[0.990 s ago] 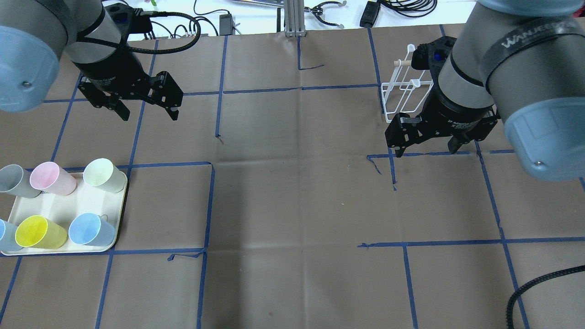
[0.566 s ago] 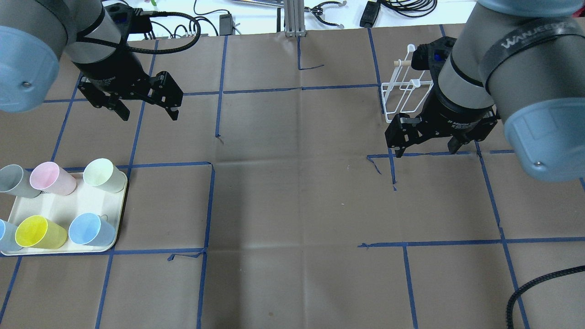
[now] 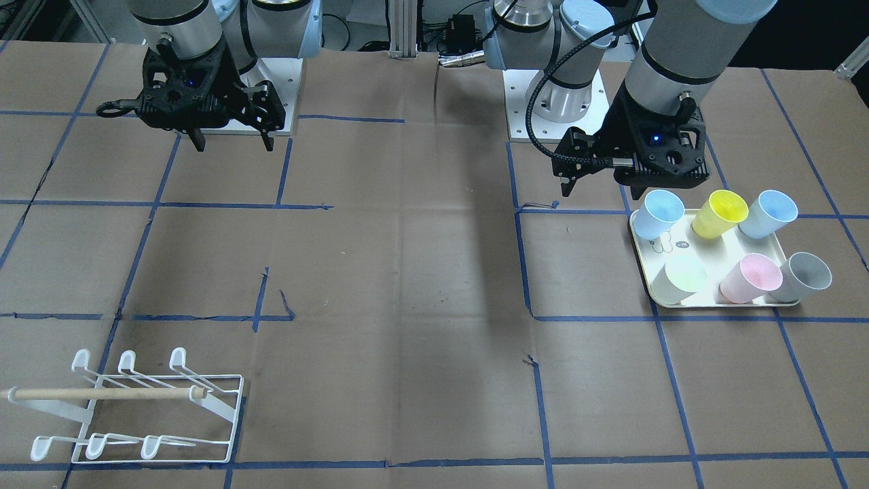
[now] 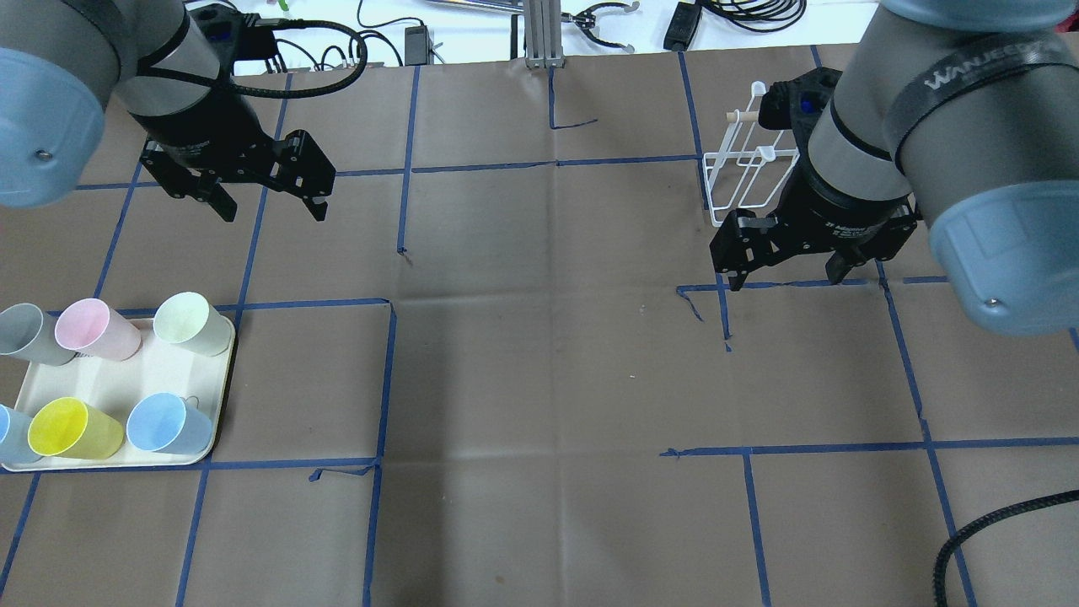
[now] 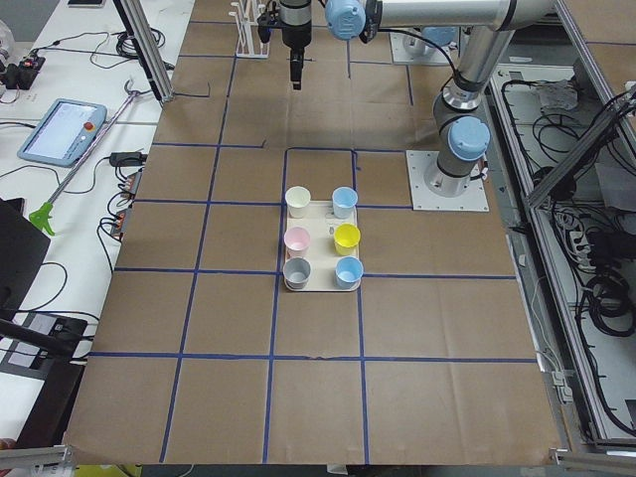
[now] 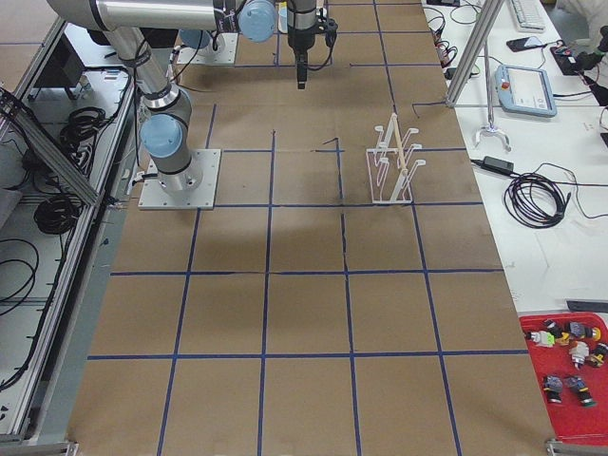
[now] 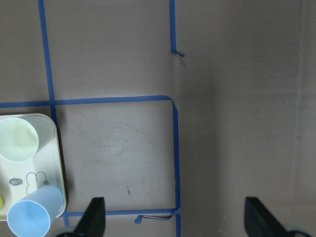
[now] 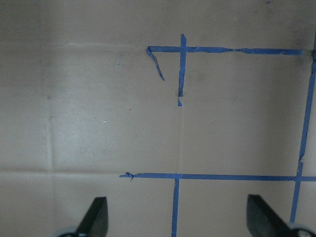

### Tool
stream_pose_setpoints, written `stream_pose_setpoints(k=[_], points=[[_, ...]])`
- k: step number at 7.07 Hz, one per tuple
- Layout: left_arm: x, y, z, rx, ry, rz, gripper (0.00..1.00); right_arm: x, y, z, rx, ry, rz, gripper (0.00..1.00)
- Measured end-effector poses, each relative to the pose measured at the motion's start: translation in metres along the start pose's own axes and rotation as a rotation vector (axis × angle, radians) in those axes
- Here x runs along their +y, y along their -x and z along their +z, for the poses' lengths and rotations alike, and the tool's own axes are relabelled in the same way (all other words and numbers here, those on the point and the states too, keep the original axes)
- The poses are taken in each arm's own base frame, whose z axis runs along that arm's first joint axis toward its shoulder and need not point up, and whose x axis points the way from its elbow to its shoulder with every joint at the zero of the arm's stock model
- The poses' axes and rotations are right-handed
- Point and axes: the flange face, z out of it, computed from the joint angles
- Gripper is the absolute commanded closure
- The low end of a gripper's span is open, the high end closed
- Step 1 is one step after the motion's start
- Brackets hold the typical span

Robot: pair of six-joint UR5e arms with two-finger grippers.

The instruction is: Transfer IKEA cup to right arm and place on rack

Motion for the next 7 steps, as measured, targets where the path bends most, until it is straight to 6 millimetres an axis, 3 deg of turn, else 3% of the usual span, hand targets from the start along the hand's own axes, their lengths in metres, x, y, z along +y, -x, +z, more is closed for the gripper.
stream_pose_setpoints(k=[1,4,7], points=[[-0.001,0.009,0.0,0.001,-0.001,-0.004,0.0,0.0,0.0,0.0,0.0,0.0,0.0,0.0],[-0.014,0.095,0.008,0.012,-0.01,-0.027,0.0,0.0,0.0,0.0,0.0,-0.001,0.0,0.0],[-0.016,0.151,0.035,0.009,0.005,-0.02,0.0,-0.001,0.0,0.0,-0.004,-0.005,0.0,0.0]])
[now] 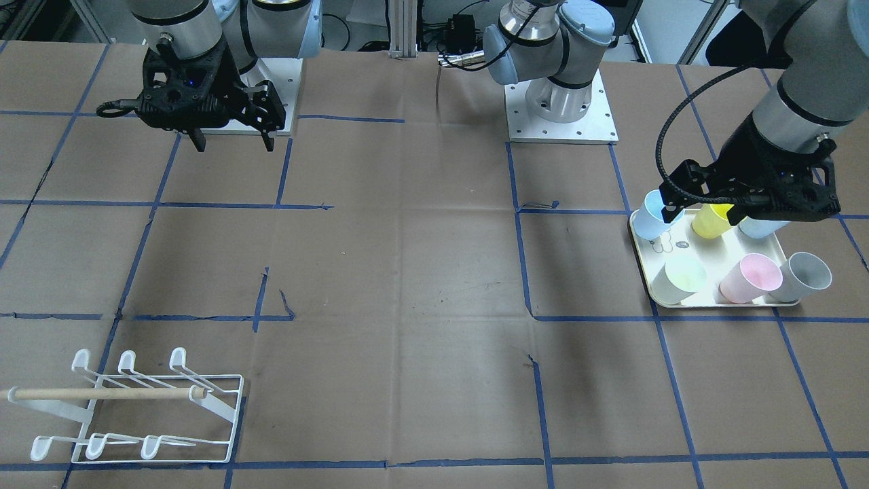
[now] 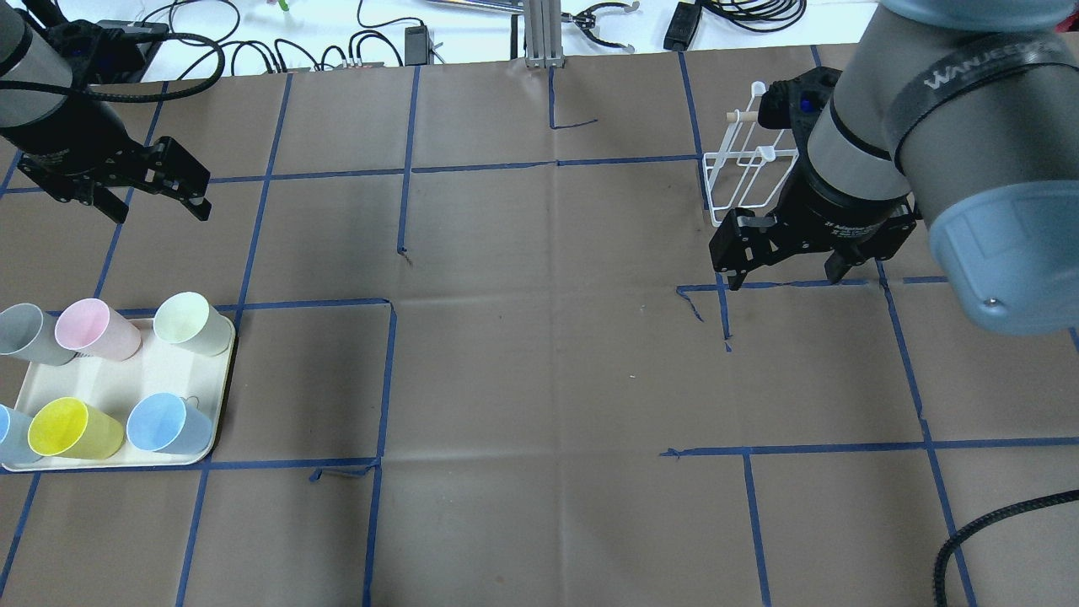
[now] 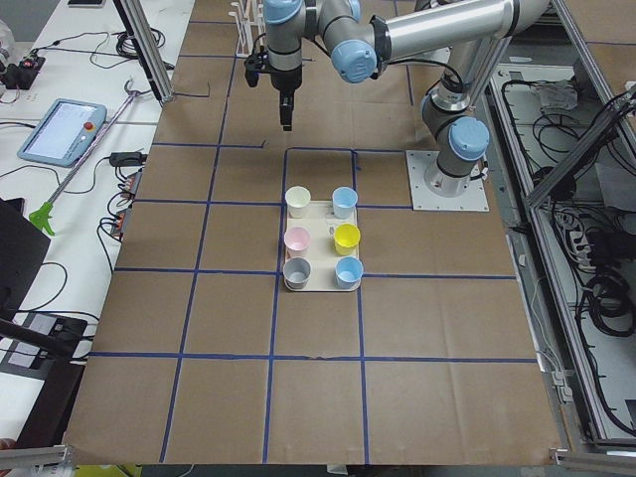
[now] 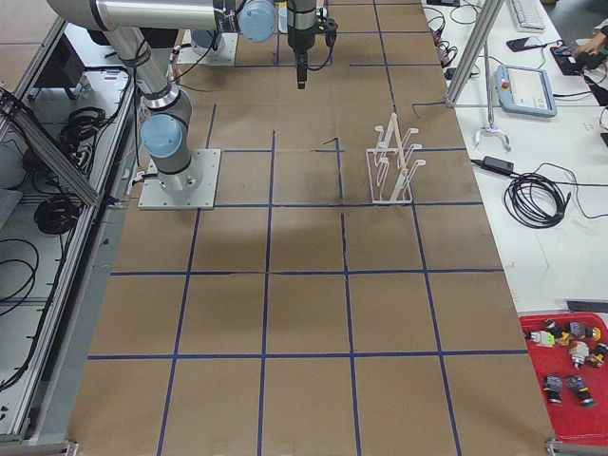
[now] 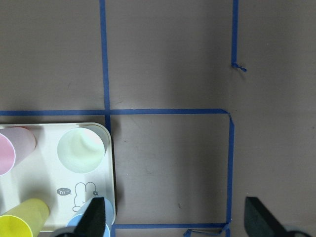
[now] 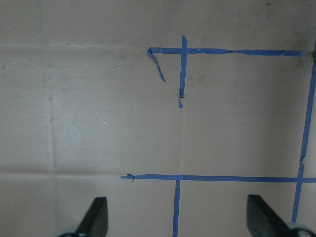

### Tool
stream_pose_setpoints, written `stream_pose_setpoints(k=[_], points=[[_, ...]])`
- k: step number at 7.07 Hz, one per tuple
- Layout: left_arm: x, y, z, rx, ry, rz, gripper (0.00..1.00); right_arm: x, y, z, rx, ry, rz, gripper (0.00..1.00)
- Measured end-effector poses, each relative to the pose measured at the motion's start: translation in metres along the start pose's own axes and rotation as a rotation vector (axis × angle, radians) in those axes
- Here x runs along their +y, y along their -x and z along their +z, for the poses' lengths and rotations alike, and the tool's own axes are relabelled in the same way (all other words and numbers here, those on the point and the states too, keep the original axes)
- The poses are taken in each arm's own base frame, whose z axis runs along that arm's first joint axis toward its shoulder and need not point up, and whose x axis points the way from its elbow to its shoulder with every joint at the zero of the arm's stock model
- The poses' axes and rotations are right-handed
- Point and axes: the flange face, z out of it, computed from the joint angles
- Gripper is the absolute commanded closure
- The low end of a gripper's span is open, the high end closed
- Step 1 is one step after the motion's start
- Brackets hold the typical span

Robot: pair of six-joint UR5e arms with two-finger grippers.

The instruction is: Transfer IKEA cup to right arm and place on rack

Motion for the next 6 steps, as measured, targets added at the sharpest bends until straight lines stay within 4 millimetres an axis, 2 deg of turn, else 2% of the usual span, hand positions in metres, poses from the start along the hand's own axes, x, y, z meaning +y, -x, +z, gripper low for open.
stream_pose_setpoints(k=[2,3,6], points=[[0.008,0.038,0.035,0.014,0.036,-0.037,0.0,-0.001,0.0,0.0,-0.003,-0.003,0.003,0.0],[0.014,0.048,0.055,0.016,0.039,-0.043,0.0,-0.001,0.0,0.0,-0.005,-0.003,0.006,0.0],[0.036,0.058,0.116,0.013,0.031,-0.06,0.0,-0.005,0.008,0.004,-0.08,0.001,0.01,0.0]])
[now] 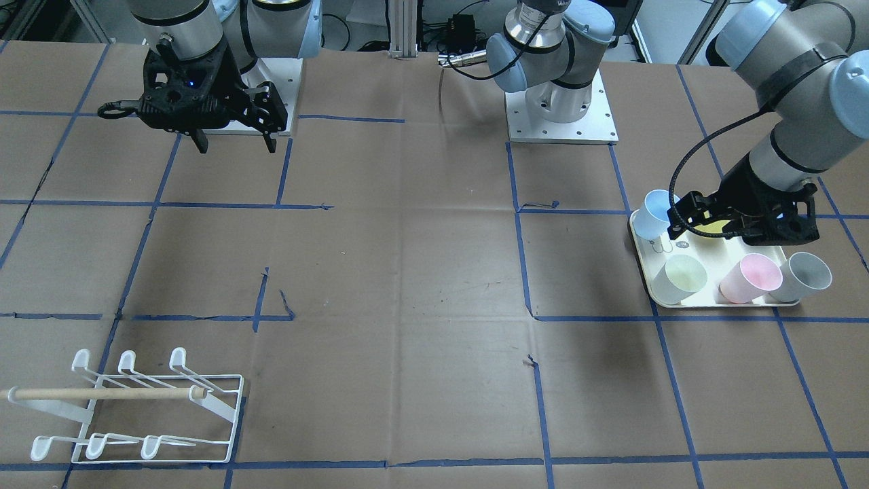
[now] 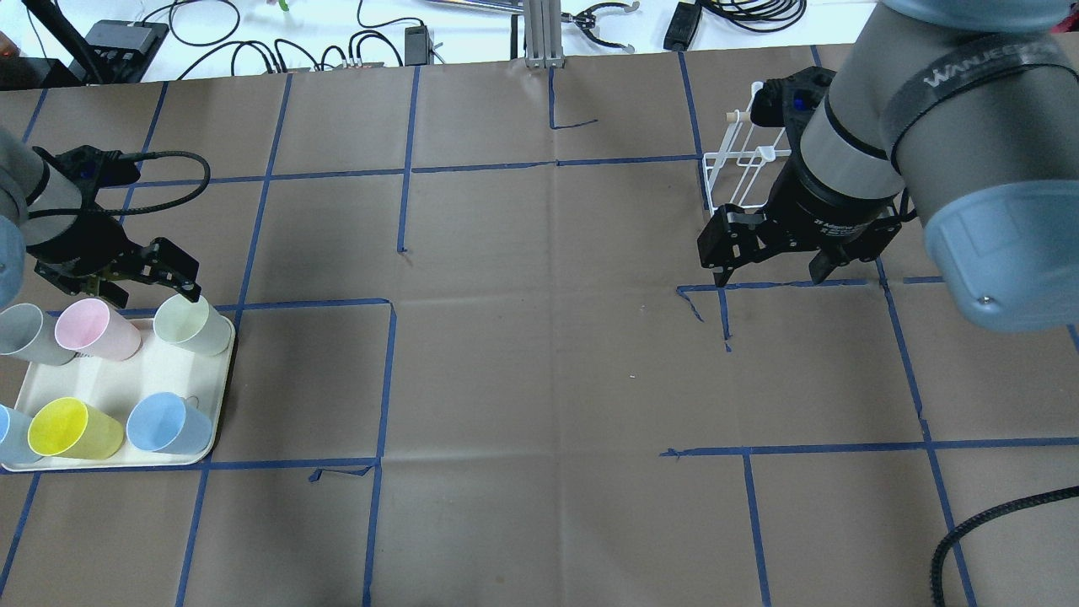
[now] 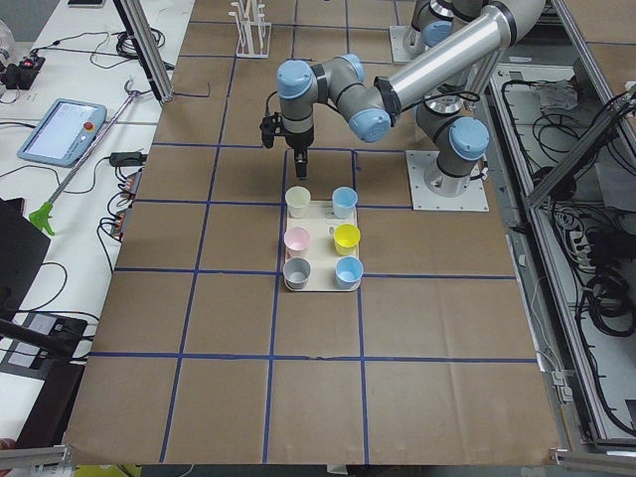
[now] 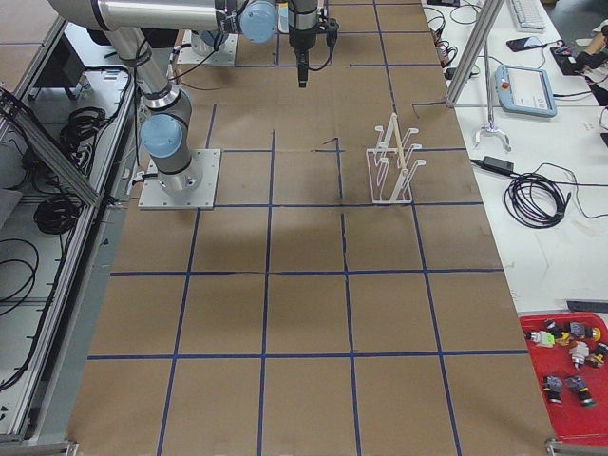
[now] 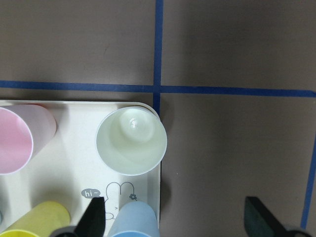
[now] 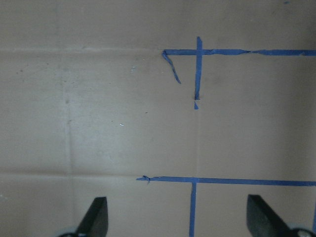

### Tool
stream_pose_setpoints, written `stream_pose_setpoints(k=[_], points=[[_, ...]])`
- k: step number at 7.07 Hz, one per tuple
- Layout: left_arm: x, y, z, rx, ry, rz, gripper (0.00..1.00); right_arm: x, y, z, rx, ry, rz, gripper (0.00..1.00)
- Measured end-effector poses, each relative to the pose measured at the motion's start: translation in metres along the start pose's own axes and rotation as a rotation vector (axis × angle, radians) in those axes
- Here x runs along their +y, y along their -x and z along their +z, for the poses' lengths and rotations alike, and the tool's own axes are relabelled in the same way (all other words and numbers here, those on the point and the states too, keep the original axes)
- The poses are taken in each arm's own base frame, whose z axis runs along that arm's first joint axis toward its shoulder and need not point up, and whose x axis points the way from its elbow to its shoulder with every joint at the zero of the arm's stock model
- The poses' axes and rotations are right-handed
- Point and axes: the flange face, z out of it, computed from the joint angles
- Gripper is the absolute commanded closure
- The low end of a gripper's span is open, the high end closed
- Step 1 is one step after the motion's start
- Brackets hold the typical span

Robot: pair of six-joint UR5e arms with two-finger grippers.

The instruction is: Transfer IKEA cup to right arm and place on rack

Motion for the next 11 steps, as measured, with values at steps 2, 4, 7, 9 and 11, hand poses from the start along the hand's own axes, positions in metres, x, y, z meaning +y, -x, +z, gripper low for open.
stream_pose_setpoints(k=[2,4,7,9,11], points=[[0.008,0.0,0.03,-0.002,-0.004,-0.006,0.0,-0.012,0.009,-0.003,-0.091,-0.067,-0.009,0.0],[0.004,0.002,0.052,-0.005,-0.012,-0.007,0.0,-0.018,0.012,-0.008,-0.113,-0.123,-0.015,0.0],[-0.009,0.007,0.077,-0.006,-0.017,-0.007,0.0,-0.025,0.026,-0.003,-0.271,-0.271,-0.005,0.0],[-0.016,0.008,0.09,0.0,-0.004,-0.005,0.22,-0.016,0.033,0.022,-0.382,-0.356,-0.007,0.0],[-0.018,0.009,0.091,0.0,-0.004,-0.003,0.81,-0.013,0.034,0.033,-0.431,-0.367,0.111,0.0]])
